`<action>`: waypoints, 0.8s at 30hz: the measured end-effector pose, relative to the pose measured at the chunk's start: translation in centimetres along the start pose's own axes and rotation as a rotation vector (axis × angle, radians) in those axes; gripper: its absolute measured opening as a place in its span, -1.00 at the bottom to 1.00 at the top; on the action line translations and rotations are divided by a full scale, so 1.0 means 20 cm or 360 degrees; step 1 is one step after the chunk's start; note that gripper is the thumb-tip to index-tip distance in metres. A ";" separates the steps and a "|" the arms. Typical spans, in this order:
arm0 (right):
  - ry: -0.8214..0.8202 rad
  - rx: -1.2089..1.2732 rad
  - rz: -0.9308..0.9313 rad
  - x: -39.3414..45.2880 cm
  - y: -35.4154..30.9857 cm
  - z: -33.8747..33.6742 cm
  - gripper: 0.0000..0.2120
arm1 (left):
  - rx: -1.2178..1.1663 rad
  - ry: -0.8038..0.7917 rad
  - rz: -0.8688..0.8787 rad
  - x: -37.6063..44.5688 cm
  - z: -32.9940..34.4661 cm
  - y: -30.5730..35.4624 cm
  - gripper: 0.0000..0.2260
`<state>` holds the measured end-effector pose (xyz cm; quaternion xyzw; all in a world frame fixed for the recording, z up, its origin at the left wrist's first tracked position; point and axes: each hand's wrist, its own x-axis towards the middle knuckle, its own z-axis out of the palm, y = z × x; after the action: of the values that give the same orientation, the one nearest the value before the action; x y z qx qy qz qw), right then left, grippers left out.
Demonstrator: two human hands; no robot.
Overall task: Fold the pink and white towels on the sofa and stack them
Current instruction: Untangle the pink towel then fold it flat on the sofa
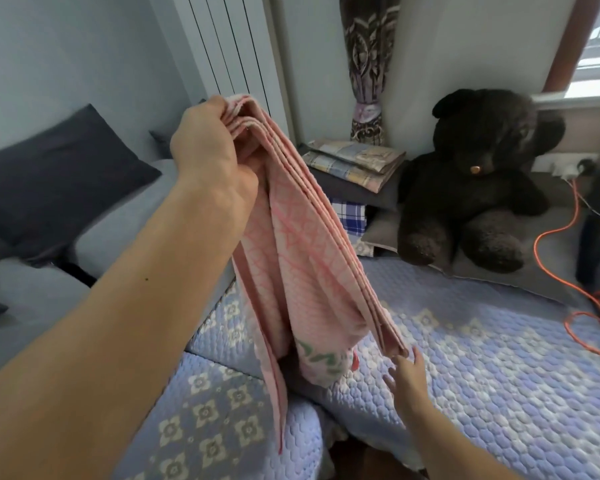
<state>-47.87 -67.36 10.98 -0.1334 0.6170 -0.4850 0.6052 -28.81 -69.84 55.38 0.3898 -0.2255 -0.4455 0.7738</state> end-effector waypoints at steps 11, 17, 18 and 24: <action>0.0257 0.0374 0.0328 0.14 0.02 0.08 -0.54 | 0.0170 -0.0087 0.0021 -0.08 -0.02 0.06 -0.72; 0.0474 0.0401 0.0300 0.08 -0.14 0.03 -0.78 | 0.0228 0.0035 0.0084 0.08 -0.24 0.24 -0.74; 0.0425 0.0326 0.0294 0.11 -0.17 -0.01 -0.86 | 0.0274 0.0132 0.0097 0.14 -0.33 0.27 -0.76; 0.0604 -0.0525 -0.0292 0.08 -0.59 -0.12 -0.85 | 0.0273 0.0913 0.0040 0.38 -0.94 0.27 -0.82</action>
<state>-55.37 -73.38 18.38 -0.1922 0.7755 -0.4470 0.4024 -9.15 -67.25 48.65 0.5610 -0.0393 -0.2870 0.7755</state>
